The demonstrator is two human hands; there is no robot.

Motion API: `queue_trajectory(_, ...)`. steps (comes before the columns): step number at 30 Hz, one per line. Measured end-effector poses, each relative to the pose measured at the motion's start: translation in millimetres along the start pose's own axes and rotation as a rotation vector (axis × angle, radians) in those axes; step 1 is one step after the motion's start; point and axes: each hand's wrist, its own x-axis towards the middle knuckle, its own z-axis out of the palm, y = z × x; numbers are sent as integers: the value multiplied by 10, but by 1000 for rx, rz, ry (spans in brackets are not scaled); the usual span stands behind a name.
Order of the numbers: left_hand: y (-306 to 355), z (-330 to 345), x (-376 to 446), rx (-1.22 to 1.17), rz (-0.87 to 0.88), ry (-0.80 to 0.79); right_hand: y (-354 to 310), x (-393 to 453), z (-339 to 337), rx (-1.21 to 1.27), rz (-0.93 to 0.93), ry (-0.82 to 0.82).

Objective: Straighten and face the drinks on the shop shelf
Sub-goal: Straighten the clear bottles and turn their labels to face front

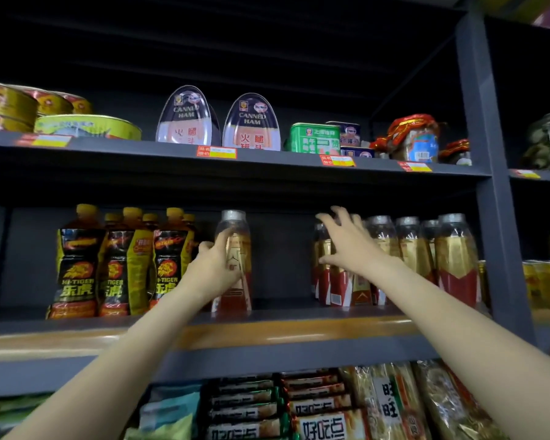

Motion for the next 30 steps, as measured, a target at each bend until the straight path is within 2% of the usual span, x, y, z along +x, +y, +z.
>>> queue_trajectory(4,-291,-333,-132,71,37,76,-496,178,77,477,-9,-68)
queue_trajectory(8,-642,-465,-363,175,32,161,-1070,315,201,803,-39,-121)
queue_trajectory(10,-746,-419,-424,197,81,277,-1284,381,290,860,0,-105)
queue_trajectory(13,-762,-337,-452,298,148,381,-1490,375,411,726,80,-77)
queue_trajectory(16,-760,-330,-448,298,181,396,-1519,289,409,652,90,6)
queue_trajectory(22,-778,-329,-405,307,181,364,-1256,-118,203,1045,29,228)
queue_trajectory(27,-726,-383,-485,240,196,392,-1091,-584,-34,1292,146,511)
queue_trajectory(30,-568,-404,-607,171,262,442,-961,-705,-286,1438,198,514)
